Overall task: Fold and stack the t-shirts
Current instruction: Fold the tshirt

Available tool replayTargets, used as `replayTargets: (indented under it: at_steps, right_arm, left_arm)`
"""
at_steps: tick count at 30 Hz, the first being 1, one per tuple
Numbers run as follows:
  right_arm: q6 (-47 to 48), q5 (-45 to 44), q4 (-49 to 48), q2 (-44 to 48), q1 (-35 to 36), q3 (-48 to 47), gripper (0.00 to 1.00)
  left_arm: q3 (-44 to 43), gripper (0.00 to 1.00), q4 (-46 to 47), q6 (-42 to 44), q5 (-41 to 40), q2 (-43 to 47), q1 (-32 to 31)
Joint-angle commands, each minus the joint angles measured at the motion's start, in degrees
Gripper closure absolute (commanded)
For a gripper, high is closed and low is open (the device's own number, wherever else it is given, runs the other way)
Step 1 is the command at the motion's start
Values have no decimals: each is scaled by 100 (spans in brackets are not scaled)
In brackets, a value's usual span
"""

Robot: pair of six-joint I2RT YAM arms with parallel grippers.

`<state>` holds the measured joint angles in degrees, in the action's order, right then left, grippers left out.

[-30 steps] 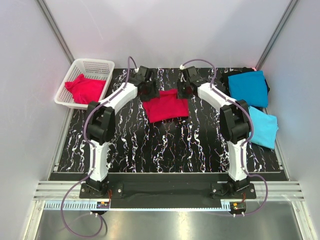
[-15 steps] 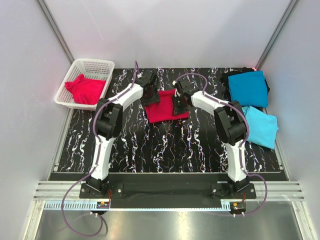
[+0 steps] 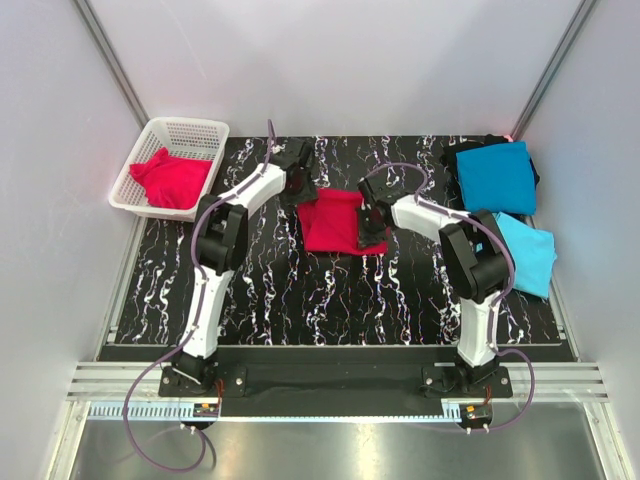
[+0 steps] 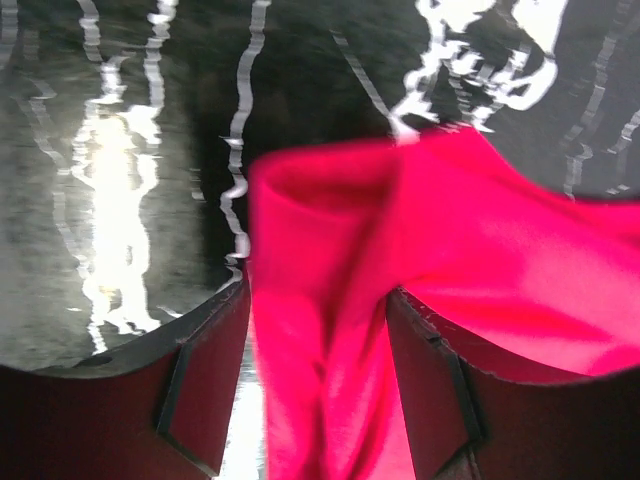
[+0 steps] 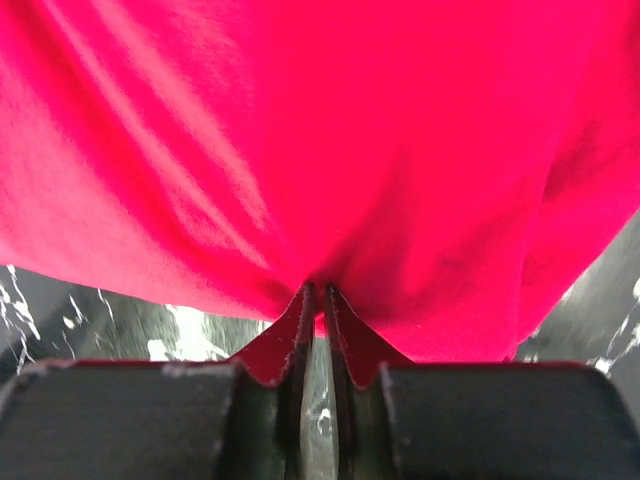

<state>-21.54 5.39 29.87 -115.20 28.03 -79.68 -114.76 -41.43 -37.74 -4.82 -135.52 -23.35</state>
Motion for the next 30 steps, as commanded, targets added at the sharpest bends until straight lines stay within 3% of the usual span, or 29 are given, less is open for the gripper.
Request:
replayTargets:
  at_steps: [1,15,20,23,30]
  right_arm:
    - [-104,-240,1003,155,229,636,87]
    - [-790,-712,951,1086,1143,1841,90]
    - [-659,-978,959,1376,1143,1474,91]
    - [-606,-1145,1109,1438,1134,1026,87]
    - [-404,-1803,1451,1404,1143,-221,63]
  left_arm:
    - [-214,39,-163,3,-423,-18,199]
    - [603,41,-155,47,-239,430,200]
    - [946,42,29,240,-45,982,94]
    - [1175,42,91,381,69,1509,6]
    - [1535,34,65,522,130,2573,-152]
